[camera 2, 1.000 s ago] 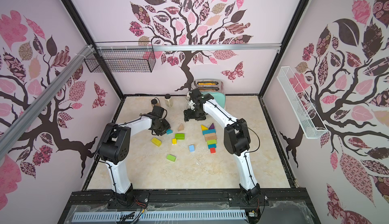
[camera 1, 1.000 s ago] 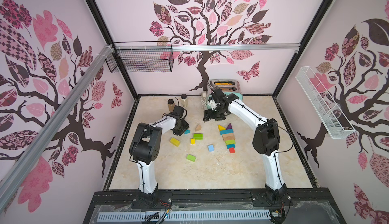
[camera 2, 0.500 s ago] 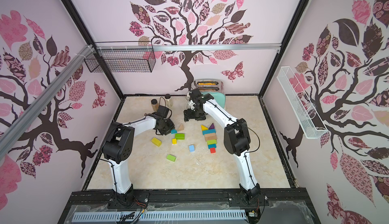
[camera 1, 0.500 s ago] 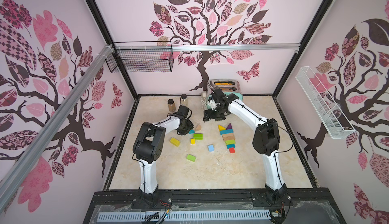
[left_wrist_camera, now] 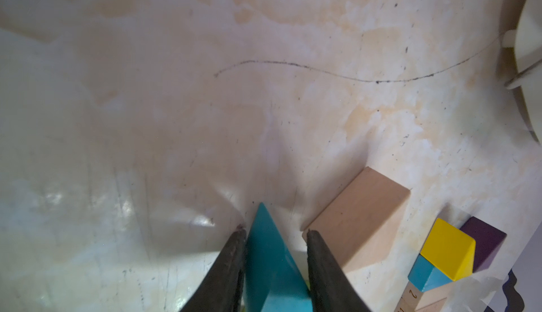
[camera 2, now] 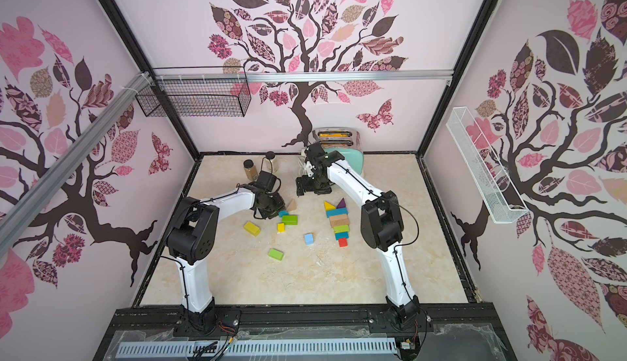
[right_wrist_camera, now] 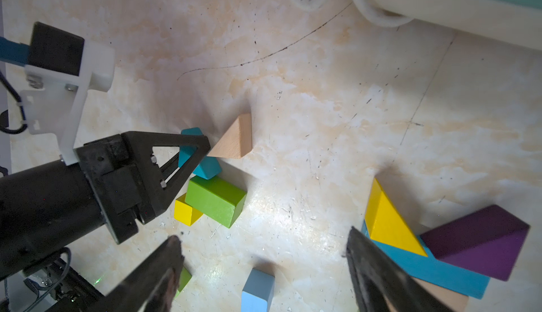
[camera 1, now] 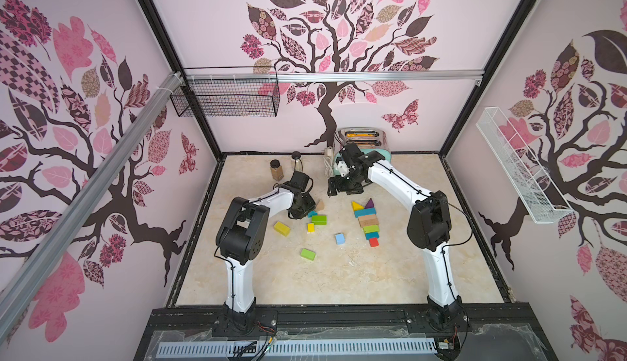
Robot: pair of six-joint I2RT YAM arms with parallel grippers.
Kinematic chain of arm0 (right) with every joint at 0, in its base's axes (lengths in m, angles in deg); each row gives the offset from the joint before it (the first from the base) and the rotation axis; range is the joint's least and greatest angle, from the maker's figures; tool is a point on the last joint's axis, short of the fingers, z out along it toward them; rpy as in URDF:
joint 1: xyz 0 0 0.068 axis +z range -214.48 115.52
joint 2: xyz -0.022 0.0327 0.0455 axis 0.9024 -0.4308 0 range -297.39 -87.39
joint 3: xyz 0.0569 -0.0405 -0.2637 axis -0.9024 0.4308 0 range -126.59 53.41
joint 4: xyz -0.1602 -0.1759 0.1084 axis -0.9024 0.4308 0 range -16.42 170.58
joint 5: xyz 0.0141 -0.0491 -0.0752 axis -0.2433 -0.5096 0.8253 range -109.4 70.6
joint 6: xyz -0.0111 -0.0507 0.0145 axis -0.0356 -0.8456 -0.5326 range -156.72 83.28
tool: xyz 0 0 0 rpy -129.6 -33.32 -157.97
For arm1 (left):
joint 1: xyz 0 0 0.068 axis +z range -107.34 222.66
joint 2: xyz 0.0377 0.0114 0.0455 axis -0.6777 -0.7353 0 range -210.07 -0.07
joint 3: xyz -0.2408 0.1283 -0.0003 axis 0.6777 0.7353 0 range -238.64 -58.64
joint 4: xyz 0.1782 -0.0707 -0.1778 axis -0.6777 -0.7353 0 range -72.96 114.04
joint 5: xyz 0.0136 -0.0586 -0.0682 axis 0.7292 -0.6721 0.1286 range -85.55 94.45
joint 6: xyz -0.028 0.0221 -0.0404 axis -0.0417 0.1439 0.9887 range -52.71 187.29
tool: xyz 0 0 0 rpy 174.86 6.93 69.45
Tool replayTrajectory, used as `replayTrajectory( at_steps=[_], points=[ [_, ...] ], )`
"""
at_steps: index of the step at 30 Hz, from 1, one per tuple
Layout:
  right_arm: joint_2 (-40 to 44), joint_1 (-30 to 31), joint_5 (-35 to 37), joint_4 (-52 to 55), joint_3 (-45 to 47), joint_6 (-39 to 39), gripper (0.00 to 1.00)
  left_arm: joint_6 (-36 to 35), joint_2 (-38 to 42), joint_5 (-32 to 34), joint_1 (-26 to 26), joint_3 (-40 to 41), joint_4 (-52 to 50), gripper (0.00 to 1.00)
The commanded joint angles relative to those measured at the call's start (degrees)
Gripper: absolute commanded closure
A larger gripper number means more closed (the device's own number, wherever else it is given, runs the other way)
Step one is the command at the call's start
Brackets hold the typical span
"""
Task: Assemble a carrot with building blocks
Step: Assemble the building block at the center of the board.
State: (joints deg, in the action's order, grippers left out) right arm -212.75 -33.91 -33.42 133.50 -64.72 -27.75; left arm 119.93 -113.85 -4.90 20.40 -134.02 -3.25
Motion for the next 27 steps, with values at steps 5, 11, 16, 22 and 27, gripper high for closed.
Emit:
replayTrajectory(
  at_steps=[5,11,16,22,27],
  points=[
    [-1.89,0.34,-0.58,-0.08,-1.49,0.52,0.10,-1.92,0.21,-0.32,-0.44,0.22,-0.25,0.61],
    [-2.49,0.31,-0.91,-0.15,-2.24,0.87,0.11,-2.98,1.06,0.27,-0.59,0.27,-0.32,0.58],
    [-2.80,0.29,-1.13,-0.27,-2.65,1.22,0.11,-3.93,2.77,0.96,-0.51,-0.55,-0.59,0.47],
    [-3.14,0.60,-1.37,-0.94,-3.42,1.76,0.15,-5.78,8.31,3.67,0.43,-0.98,-1.61,0.31],
    [-6.61,2.29,-1.04,-0.68,-6.93,2.27,0.21,-6.01,14.50,3.53,4.48,4.00,-2.43,0.24]
  ],
)
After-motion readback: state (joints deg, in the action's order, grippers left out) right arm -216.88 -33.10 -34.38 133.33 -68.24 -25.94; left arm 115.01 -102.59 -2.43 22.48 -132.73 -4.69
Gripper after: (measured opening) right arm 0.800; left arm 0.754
